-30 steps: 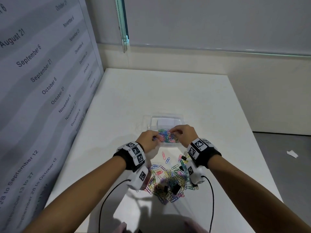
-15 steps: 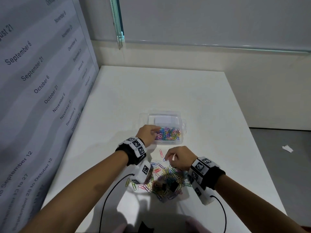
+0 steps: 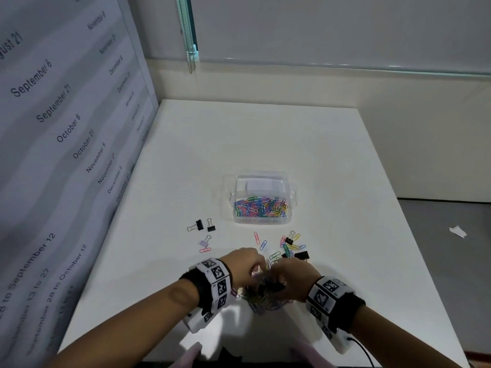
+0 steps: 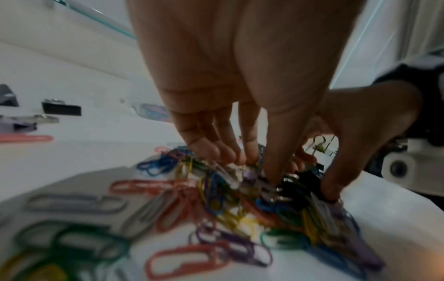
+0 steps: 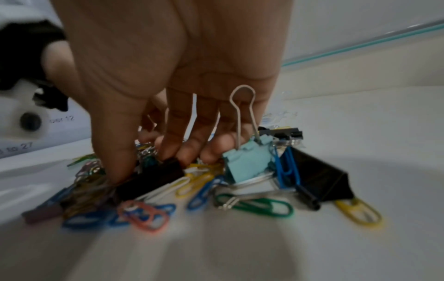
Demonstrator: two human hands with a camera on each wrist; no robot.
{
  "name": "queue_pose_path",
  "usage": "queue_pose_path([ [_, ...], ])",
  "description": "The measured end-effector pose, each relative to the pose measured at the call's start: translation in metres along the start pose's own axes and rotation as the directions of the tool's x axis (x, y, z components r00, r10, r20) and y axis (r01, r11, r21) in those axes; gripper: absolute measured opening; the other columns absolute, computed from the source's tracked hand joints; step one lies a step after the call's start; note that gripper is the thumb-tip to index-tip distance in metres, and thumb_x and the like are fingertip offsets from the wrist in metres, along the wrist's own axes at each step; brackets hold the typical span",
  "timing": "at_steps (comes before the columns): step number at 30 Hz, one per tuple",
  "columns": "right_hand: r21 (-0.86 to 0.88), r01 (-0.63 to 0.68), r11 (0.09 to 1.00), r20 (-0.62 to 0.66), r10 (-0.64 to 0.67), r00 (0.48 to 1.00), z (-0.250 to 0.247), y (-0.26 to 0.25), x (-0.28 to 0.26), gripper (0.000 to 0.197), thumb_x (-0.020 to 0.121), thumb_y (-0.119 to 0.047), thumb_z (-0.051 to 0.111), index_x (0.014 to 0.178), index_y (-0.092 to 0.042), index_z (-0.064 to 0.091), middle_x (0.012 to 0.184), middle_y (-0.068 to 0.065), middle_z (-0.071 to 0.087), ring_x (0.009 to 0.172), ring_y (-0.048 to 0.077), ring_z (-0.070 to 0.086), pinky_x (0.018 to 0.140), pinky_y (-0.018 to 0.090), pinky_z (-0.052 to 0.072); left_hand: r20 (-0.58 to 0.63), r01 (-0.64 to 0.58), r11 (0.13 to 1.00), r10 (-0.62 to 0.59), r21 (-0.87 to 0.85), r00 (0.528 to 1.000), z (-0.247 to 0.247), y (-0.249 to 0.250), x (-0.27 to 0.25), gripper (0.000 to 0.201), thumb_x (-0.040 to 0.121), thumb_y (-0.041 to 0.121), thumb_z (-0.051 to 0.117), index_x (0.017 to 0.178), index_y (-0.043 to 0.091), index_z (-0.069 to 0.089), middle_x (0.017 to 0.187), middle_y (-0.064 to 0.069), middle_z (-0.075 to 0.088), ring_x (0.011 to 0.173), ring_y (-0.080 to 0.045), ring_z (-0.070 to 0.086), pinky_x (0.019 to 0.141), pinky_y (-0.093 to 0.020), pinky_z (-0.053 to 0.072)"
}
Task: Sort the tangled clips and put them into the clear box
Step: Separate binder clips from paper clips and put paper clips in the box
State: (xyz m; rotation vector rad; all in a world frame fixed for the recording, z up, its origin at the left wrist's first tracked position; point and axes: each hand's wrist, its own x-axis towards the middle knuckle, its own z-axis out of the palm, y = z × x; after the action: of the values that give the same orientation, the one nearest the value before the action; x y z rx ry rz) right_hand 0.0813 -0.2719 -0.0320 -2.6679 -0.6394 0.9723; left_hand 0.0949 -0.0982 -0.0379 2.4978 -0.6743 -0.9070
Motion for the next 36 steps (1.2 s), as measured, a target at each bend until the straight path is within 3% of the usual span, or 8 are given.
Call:
queue_pose_path([
  [7, -0.007, -0.010, 1.000, -0.062, 0.010, 0.998, 0.007, 0.006, 0.002, 0.026, 0.060, -0.017, 0.068, 0.085, -0.014, 0.063, 0.097, 0.007, 0.059, 0.089, 0.028, 0.058, 0.067, 0.030, 0.047, -0.058, 0.024, 0.999, -0.023, 0.026, 0.998, 0.013, 0.001, 0.000, 0.029, 0.085, 0.010, 0.053, 0.114, 0.012, 0.053, 0.113, -0.014, 0.052, 0.102, -0.031, 0.052, 0.083, -0.035, 0.041],
  [11, 0.004, 0.000, 1.000, -0.091, 0.000, 0.996, 0.008, 0.012, 0.000, 0.033, 0.055, -0.015, 0.071, 0.085, -0.011, 0.060, 0.086, 0.001, 0.043, 0.083, 0.026, 0.052, 0.053, 0.021, 0.033, -0.093, 0.012, 1.000, -0.010, 0.019, 0.996, 0.017, 0.001, 0.002, 0.027, 0.082, 0.007, 0.054, 0.109, 0.011, 0.051, 0.110, -0.013, 0.054, 0.100, -0.030, 0.053, 0.083, -0.036, 0.041],
  [16, 0.122, -0.024, 0.992, -0.217, 0.051, 0.975, -0.002, 0.023, -0.002, 0.021, 0.066, -0.023, 0.066, 0.083, -0.019, 0.055, 0.086, -0.004, 0.042, 0.078, 0.018, 0.042, 0.065, 0.024, 0.030, -0.087, 0.000, 0.999, 0.004, 0.042, 0.996, 0.019, -0.003, 0.003, 0.024, 0.083, 0.009, 0.055, 0.107, 0.011, 0.055, 0.111, -0.012, 0.054, 0.100, -0.029, 0.054, 0.084, -0.035, 0.042],
  [20, 0.149, -0.139, 0.979, -0.229, 0.171, 0.958, -0.016, 0.033, -0.003, 0.023, 0.068, -0.023, 0.063, 0.079, -0.024, 0.043, 0.084, -0.001, 0.044, 0.077, 0.018, 0.042, 0.058, 0.024, 0.030, -0.087, -0.011, 0.998, 0.016, 0.059, 0.996, 0.018, -0.004, 0.004, 0.020, 0.086, 0.015, 0.058, 0.106, 0.011, 0.056, 0.110, -0.011, 0.054, 0.097, -0.029, 0.055, 0.081, -0.034, 0.042],
  [23, 0.148, -0.161, 0.976, -0.213, 0.190, 0.958, -0.015, 0.035, -0.001, 0.021, 0.069, -0.021, 0.059, 0.081, -0.025, 0.043, 0.086, -0.001, 0.042, 0.082, 0.018, 0.040, 0.068, 0.028, 0.035, -0.092, -0.014, 0.998, 0.020, 0.068, 0.996, 0.018, -0.005, 0.005, 0.019, 0.086, 0.016, 0.059, 0.103, 0.010, 0.055, 0.109, -0.012, 0.054, 0.096, -0.029, 0.055, 0.079, -0.032, 0.041],
  [27, 0.127, -0.075, 0.989, -0.243, 0.105, 0.964, -0.010, 0.028, 0.001, 0.021, 0.070, -0.019, 0.060, 0.089, -0.021, 0.051, 0.089, -0.001, 0.041, 0.085, 0.017, 0.037, 0.072, 0.027, 0.032, -0.103, -0.019, 0.998, 0.026, 0.066, 0.994, 0.021, -0.008, 0.006, 0.017, 0.085, 0.015, 0.059, 0.101, 0.011, 0.053, 0.107, -0.012, 0.055, 0.096, -0.030, 0.054, 0.079, -0.033, 0.040],
  [30, 0.091, 0.037, 0.995, -0.213, -0.017, 0.977, -0.002, 0.021, 0.001, 0.027, 0.071, -0.018, 0.062, 0.098, -0.014, 0.058, 0.098, 0.010, 0.053, 0.092, 0.024, 0.045, 0.073, 0.028, 0.029, -0.121, -0.018, 0.996, 0.028, 0.083, 0.992, 0.023, -0.009, 0.007, 0.017, 0.087, 0.018, 0.054, 0.102, 0.011, 0.052, 0.108, -0.013, 0.055, 0.098, -0.031, 0.053, 0.082, -0.036, 0.041],
  [36, 0.044, 0.158, 0.986, -0.154, -0.149, 0.977, 0.013, 0.007, 0.001, 0.025, 0.074, -0.020, 0.066, 0.099, -0.014, 0.065, 0.098, 0.017, 0.060, 0.094, 0.029, 0.055, 0.075, 0.032, 0.040, -0.132, -0.003, 0.992, 0.020, 0.127, 0.991, 0.025, -0.009, 0.008, 0.026, 0.090, 0.028, 0.050, 0.105, 0.007, 0.052, 0.108, -0.015, 0.055, 0.100, -0.033, 0.053, 0.085, -0.039, 0.041],
])
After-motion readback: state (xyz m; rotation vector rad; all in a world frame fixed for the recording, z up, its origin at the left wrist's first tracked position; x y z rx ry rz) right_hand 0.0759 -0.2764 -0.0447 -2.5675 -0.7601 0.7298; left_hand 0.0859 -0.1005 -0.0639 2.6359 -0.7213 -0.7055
